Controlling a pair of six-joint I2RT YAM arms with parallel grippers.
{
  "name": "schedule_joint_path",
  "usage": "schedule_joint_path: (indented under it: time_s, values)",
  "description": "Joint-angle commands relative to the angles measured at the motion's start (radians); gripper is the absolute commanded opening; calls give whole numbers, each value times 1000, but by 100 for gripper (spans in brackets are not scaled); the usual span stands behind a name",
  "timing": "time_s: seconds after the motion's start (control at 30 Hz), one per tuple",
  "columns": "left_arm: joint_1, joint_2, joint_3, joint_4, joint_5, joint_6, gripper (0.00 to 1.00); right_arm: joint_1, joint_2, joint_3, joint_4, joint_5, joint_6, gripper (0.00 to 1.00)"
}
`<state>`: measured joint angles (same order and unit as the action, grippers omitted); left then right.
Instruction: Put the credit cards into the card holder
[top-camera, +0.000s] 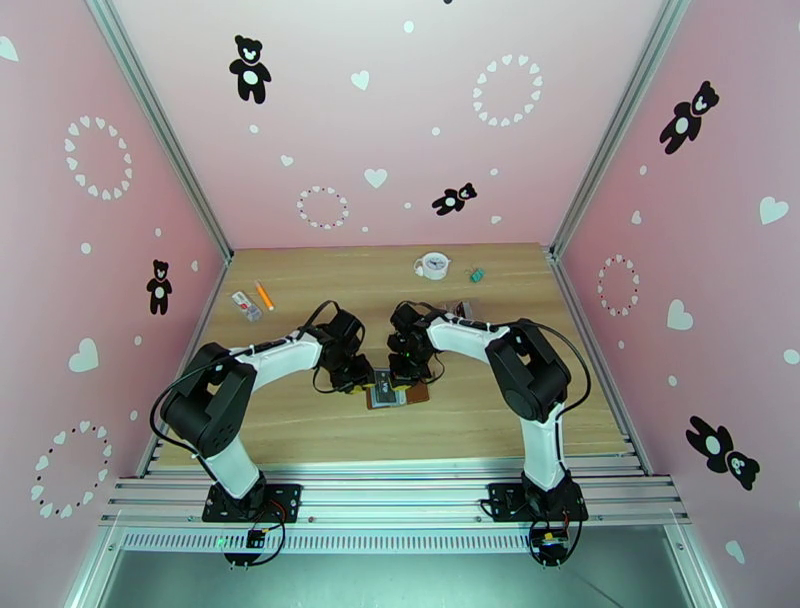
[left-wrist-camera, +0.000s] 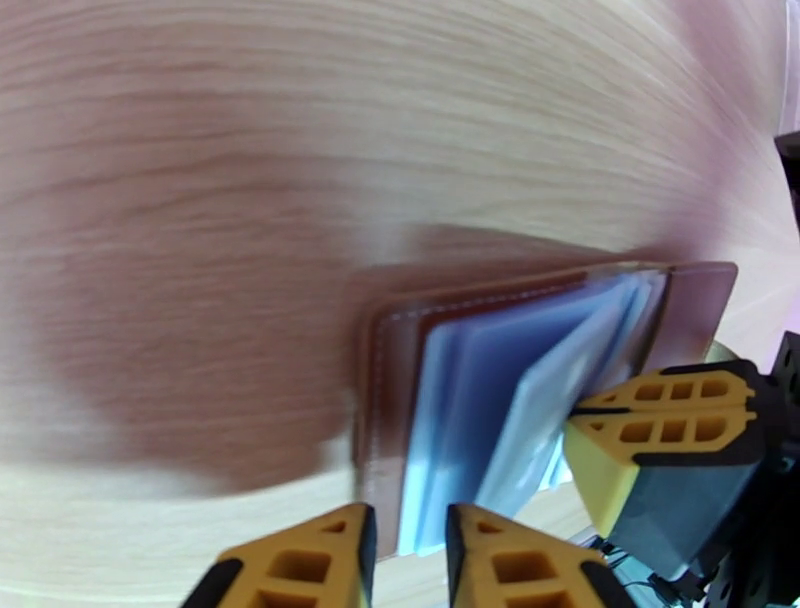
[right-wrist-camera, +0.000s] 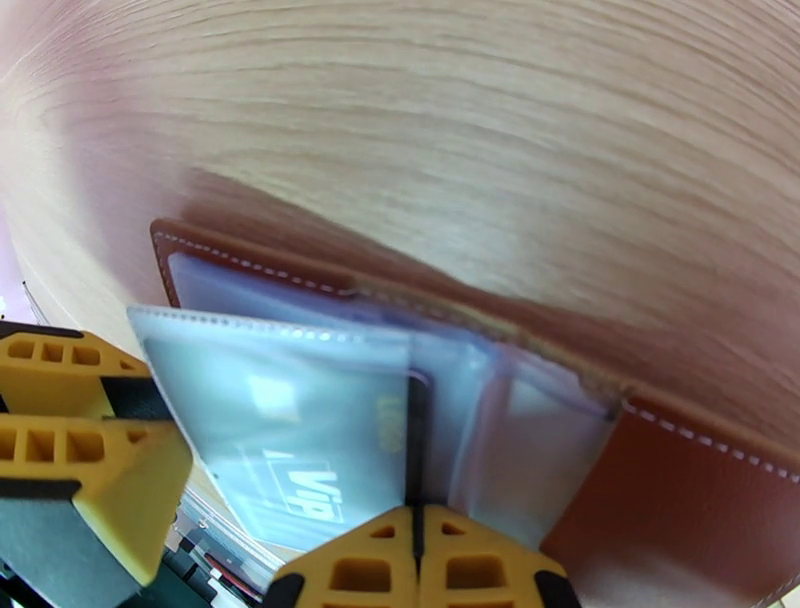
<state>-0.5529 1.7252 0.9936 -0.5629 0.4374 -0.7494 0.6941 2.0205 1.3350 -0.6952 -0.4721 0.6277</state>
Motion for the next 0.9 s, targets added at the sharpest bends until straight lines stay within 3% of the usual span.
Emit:
schedule_joint_path:
  time_s: [0.0, 0.87]
  values:
    - [-1, 4, -9, 42, 39, -19, 26, 6, 23, -39, -15, 22, -2, 0]
    - [-25, 41, 46, 87, 85, -15, 25, 6, 7, -31, -3, 21, 9, 0]
